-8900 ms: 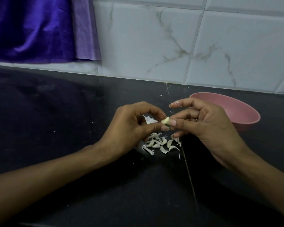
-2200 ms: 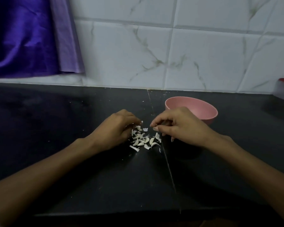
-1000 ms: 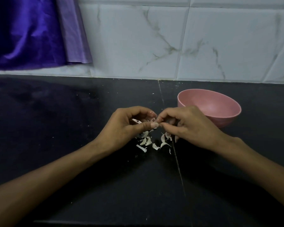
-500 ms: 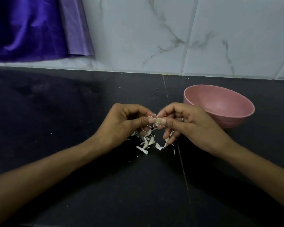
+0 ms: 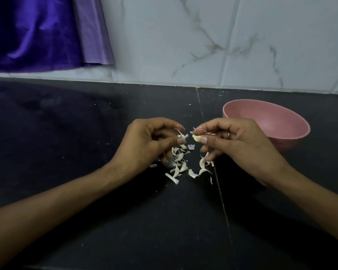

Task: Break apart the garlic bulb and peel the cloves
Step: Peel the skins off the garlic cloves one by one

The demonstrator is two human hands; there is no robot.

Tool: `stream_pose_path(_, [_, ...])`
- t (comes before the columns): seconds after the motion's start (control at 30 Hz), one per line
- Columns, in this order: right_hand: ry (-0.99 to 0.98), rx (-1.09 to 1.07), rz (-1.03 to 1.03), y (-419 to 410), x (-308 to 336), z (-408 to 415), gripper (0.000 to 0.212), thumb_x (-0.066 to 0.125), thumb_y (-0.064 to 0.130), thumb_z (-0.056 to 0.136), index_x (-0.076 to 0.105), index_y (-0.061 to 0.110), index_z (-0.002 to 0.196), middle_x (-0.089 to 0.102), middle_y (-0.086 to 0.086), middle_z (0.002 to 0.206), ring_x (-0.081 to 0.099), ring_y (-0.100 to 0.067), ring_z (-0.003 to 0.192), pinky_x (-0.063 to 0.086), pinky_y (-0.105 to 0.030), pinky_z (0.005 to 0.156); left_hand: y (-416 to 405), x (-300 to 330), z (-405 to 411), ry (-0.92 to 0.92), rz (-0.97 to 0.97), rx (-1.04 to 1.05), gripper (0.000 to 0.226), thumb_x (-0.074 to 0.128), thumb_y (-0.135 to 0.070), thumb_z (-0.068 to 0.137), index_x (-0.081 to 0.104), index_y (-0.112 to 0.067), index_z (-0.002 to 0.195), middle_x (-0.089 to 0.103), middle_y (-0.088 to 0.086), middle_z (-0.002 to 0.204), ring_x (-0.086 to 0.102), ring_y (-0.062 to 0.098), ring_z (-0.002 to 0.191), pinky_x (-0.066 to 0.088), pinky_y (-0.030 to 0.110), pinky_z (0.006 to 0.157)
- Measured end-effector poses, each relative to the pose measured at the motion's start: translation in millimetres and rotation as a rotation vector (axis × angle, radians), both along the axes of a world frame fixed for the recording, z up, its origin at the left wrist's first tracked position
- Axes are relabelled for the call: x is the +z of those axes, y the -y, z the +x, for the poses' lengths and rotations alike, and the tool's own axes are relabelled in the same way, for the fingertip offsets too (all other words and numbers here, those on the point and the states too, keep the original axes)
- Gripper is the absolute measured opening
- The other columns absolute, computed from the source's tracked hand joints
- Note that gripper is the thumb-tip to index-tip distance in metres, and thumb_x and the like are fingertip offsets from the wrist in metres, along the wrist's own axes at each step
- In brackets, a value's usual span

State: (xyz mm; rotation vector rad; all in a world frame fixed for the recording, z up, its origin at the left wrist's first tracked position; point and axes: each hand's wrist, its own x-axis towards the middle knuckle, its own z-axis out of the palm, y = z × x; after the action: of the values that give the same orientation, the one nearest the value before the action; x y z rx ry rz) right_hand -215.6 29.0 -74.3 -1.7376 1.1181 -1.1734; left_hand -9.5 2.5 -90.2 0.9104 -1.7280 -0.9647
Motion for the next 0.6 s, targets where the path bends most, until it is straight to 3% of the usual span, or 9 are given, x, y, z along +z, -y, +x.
stream_pose_path(0.17, [-0.001, -0.003, -0.011, -0.3, -2.8, 2.8, 0.02, 0.068, -0.005, 0.085, 0.073, 0.011, 0.096, 0.075, 0.001, 0.086, 0.072, -0.014, 0.073, 0.06, -0.027, 0.064, -2.0, -1.6, 0.2, 0.033, -0.024, 0.038, 0.021, 0.076, -0.029, 0.072, 0.073, -0.013, 0.085, 0.072, 0.006, 0.069, 0.063, 0.018, 0.048, 0.049, 0.024, 0.045])
stream_pose_path(0.3, [0.006, -0.018, -0.013, 0.4, -4.1, 2.6, 0.025, 0.07, -0.004, 0.084, 0.074, 0.018, 0.095, 0.076, 0.0, 0.092, 0.074, -0.019, 0.079, 0.06, -0.026, 0.071, -1.7, -1.3, 2.0, 0.118, -0.091, 0.092, 0.023, 0.074, -0.039, 0.073, 0.078, -0.018, 0.082, 0.066, 0.003, 0.056, 0.058, 0.01, 0.042, 0.046, 0.019, 0.045])
stream_pose_path(0.4, [0.059, -0.005, 0.014, 0.3, -5.0, 3.6, 0.028, 0.069, -0.008, 0.083, 0.074, 0.018, 0.093, 0.076, -0.004, 0.091, 0.074, -0.021, 0.081, 0.06, -0.026, 0.074, -0.5, -2.7, 2.2, 0.143, -0.114, 0.081, 0.013, 0.073, -0.024, 0.083, 0.078, -0.017, 0.092, 0.07, 0.002, 0.065, 0.059, 0.008, 0.043, 0.045, 0.017, 0.045])
stream_pose_path(0.5, [0.121, 0.005, 0.048, -0.1, -6.2, 4.3, 0.03, 0.067, -0.014, 0.082, 0.073, 0.013, 0.094, 0.076, -0.009, 0.09, 0.074, -0.021, 0.081, 0.058, -0.023, 0.071, -0.9, -3.4, 1.2, 0.179, -0.099, 0.082, 0.018, 0.073, -0.009, 0.085, 0.075, -0.016, 0.102, 0.068, -0.013, 0.059, 0.057, 0.003, 0.041, 0.043, 0.014, 0.043])
stream_pose_path(0.6, [0.152, 0.014, 0.069, -0.4, -6.4, 4.8, 0.029, 0.066, -0.015, 0.082, 0.071, 0.009, 0.097, 0.076, -0.008, 0.09, 0.075, -0.023, 0.082, 0.06, -0.026, 0.073, -3.4, -1.6, -0.2, 0.175, -0.094, 0.012, 0.022, 0.074, -0.01, 0.083, 0.074, -0.018, 0.104, 0.074, -0.01, 0.078, 0.062, 0.007, 0.046, 0.047, 0.016, 0.044])
